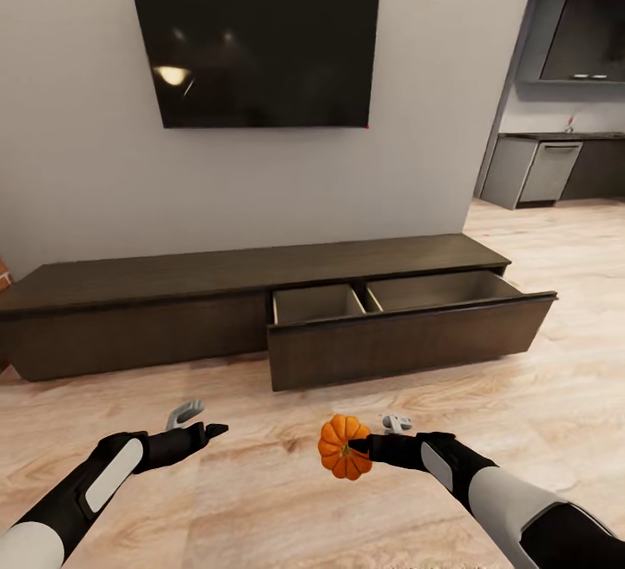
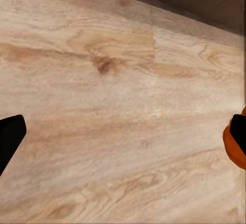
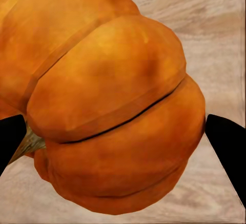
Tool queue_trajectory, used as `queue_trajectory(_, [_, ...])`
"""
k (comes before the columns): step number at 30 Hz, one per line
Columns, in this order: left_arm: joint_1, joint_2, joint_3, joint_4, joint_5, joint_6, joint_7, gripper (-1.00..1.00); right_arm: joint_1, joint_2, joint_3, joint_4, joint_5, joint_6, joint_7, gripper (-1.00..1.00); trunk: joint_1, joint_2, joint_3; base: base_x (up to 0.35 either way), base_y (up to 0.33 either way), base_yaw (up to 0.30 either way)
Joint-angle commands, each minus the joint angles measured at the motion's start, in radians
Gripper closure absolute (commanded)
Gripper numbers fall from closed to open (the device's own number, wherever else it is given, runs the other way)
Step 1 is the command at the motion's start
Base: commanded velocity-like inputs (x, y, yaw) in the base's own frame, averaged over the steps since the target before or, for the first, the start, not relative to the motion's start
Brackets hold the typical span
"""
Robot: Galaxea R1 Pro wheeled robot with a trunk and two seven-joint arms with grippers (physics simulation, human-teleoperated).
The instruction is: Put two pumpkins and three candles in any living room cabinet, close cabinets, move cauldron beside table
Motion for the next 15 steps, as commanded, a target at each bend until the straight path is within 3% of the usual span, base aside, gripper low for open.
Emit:
queue_trajectory(1, [-0.001,0.001,-0.003,-0.001,0.003,0.002,-0.001,-1.00,-0.001,0.000,-0.002,-0.002,-0.012,0.007,0.002,1.00,0.000,0.000,0.000,0.000,0.000,-0.292])
queue_trajectory(15, [-0.001,0.001,-0.003,-0.001,0.003,0.002,-0.001,-1.00,-0.001,-0.001,-0.004,-0.002,-0.012,0.006,0.000,1.00,0.000,0.000,0.009,0.000,0.000,-0.292])
